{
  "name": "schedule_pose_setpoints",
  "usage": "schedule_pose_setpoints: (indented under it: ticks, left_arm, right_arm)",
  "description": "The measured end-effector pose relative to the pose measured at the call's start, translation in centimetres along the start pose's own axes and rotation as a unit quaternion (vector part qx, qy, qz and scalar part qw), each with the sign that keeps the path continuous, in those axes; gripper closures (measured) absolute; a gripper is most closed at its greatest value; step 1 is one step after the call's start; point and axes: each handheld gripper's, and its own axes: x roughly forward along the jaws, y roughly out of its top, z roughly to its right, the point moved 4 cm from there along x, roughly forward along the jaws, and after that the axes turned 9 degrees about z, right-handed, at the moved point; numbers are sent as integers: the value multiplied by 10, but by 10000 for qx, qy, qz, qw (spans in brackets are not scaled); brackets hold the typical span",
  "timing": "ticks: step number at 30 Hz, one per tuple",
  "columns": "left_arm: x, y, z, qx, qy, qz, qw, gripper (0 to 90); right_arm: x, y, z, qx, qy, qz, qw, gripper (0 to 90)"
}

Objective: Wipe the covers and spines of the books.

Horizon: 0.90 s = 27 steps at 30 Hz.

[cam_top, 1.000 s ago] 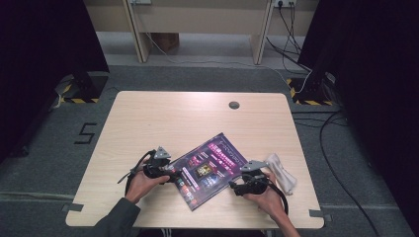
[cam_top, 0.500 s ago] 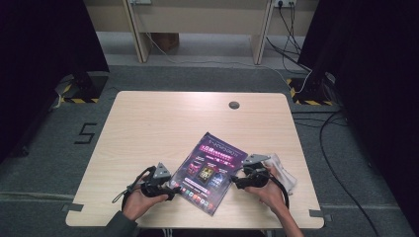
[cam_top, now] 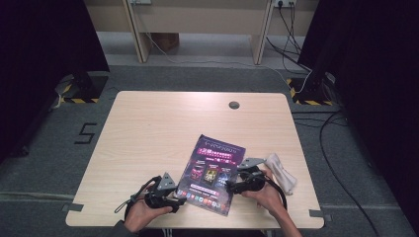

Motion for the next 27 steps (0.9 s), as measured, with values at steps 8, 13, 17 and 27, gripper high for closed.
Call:
schedule_pose_setpoints:
  ticks: [8, 13, 17, 27]
  left_arm:
    - [7, 2, 12, 127, -166, -52, 9998, 413]
    - [8, 2, 17, 115, -198, 0, 9997, 413]
    - [9, 3, 20, 149, -212, 23, 9997, 404]
    - [3, 4, 12, -40, -118, 259, 9996, 322]
  right_arm:
    - [7, 6, 12, 100, -210, 28, 9997, 321]
    - [12, 12, 18, 127, -266, 16, 9996, 319]
    - [13, 12, 18, 139, -309, 54, 9994, 324]
    - [-9, 15, 24, 299, -404, 361, 9981, 303]
